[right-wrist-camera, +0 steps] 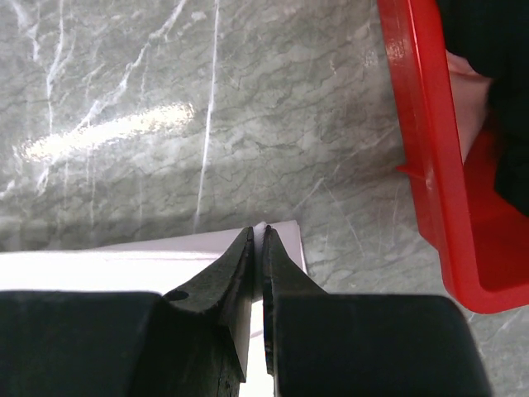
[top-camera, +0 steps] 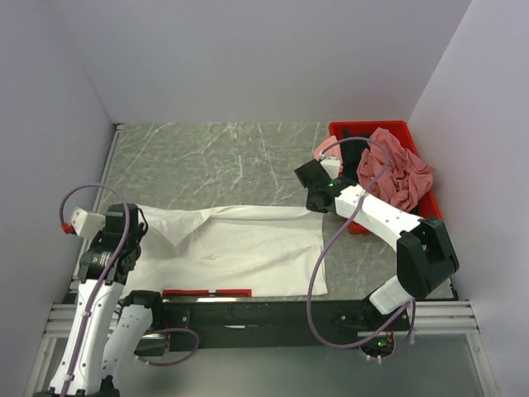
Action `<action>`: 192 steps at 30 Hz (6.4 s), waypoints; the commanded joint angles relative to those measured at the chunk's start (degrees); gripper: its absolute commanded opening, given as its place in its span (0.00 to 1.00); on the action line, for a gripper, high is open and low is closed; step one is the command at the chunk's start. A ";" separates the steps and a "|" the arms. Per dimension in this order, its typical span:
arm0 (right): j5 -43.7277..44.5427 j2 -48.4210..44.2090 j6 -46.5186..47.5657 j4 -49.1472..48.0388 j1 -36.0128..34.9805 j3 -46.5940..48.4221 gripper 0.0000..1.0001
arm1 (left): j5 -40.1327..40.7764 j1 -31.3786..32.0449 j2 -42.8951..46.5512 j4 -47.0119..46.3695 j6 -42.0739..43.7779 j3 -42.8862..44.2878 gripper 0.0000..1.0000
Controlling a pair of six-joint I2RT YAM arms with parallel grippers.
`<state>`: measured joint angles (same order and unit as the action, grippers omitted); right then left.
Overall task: Fold and stack the t-shirts
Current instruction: Fold the tshirt
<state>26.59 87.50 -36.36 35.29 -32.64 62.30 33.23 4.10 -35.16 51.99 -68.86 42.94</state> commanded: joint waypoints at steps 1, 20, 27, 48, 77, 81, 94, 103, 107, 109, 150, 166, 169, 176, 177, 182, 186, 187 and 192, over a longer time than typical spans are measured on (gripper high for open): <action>2.85 -2.25 1.02 0.31 -0.31 -0.69 0.07 | -0.36 0.12 3.33 3.73 -2.50 0.92 0.00; -1.19 -7.34 2.78 -2.59 -0.49 -7.72 0.08 | 0.95 0.12 10.27 20.17 -26.13 0.39 0.00; -4.00 -11.83 3.05 -7.07 -1.81 -15.10 0.10 | 1.48 0.12 14.24 21.13 -29.84 -1.02 0.00; -6.37 -20.87 1.99 -8.66 -2.60 -21.53 0.66 | 0.43 0.12 15.38 26.41 -33.53 1.09 0.09; -18.86 -3.58 2.35 -11.21 -7.00 -12.48 0.74 | -13.11 -0.05 -23.19 -18.50 2.06 -0.49 0.99; -21.75 2.39 2.34 -11.82 -4.36 -10.71 0.74 | -12.93 -1.89 -30.14 -20.78 4.25 -0.57 0.99; -24.57 19.10 9.11 -11.74 4.94 2.64 0.74 | -24.27 -8.49 -47.79 -35.19 11.99 -3.66 0.99; -24.48 31.32 12.54 -9.98 9.35 21.97 0.74 | -24.63 -8.58 -54.49 -40.04 14.72 3.72 0.99; -23.78 32.82 15.17 -6.73 9.44 31.19 0.75 | -20.85 -8.58 -57.48 -35.57 15.86 14.77 1.00; -23.60 31.51 16.05 -5.50 9.35 32.35 0.75 | -21.36 -8.49 -56.96 -34.59 16.65 17.08 0.99; -23.43 -1.72 14.56 -7.16 2.15 3.88 0.77 | -19.00 4.69 -17.92 -28.96 5.76 -17.36 0.67; -21.32 -1.20 14.74 -6.90 2.23 3.35 0.77 | -17.24 4.69 -23.37 -31.76 9.53 -14.38 0.45; -20.88 -1.46 14.74 -6.81 2.23 3.26 0.77 | -17.41 4.69 -24.96 -32.47 9.89 -14.11 0.39; -19.91 -1.81 14.65 -6.81 2.23 3.00 0.77 | -16.45 4.78 -26.80 -32.48 10.24 -13.67 0.19; -19.91 -1.81 14.65 -6.64 2.23 3.00 0.77 | -16.27 4.69 -27.07 -32.39 10.76 -13.58 0.20; -19.73 -1.81 14.74 -6.64 2.23 3.00 0.77 | -14.25 4.60 -28.39 -30.89 11.20 -12.53 0.30; -19.73 -1.64 14.74 -6.55 2.23 3.00 0.77 | -13.28 4.34 -30.05 -30.19 11.38 -11.74 0.33; -19.73 -1.55 14.74 -6.37 2.32 3.00 0.77 | -13.20 4.34 -30.58 -29.84 11.38 -11.30 0.33; -19.38 -1.63 14.91 -6.46 2.23 2.82 0.77 | -11.18 4.16 -33.74 -27.99 11.73 -10.07 0.32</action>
<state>5.65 87.35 -21.56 28.77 -30.13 65.49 19.51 8.56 -67.81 22.74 -58.43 30.68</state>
